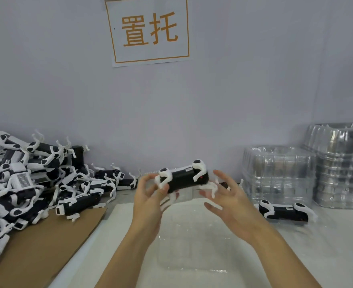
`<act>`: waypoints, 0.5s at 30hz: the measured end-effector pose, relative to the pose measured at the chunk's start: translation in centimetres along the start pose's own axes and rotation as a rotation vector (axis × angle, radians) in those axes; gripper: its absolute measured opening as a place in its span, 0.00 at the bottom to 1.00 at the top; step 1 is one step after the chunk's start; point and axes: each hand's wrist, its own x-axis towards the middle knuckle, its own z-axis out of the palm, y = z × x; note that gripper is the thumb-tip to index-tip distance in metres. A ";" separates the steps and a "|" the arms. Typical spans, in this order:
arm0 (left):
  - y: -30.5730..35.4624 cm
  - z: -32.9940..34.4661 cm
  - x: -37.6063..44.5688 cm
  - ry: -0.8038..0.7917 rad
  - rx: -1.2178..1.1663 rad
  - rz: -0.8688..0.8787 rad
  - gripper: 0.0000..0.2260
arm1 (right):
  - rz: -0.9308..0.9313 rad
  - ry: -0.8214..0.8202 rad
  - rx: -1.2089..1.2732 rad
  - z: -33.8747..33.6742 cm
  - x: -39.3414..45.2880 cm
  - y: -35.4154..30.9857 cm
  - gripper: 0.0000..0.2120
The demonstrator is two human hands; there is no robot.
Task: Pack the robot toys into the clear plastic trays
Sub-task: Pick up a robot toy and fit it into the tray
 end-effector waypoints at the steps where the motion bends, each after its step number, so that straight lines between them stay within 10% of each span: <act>1: 0.3 -0.6 0.2 0.021 0.005 0.023 0.11 | -0.015 0.009 -0.007 -0.5 0.1 -0.3 0.29; 9: 0.7 -0.1 -0.3 -0.097 0.339 0.171 0.20 | -0.316 -0.116 -0.917 1.0 -0.2 -1.2 0.31; 15: 0.7 0.1 -0.6 -0.153 0.413 0.182 0.21 | -0.084 -0.270 -0.879 0.4 -0.8 -3.2 0.24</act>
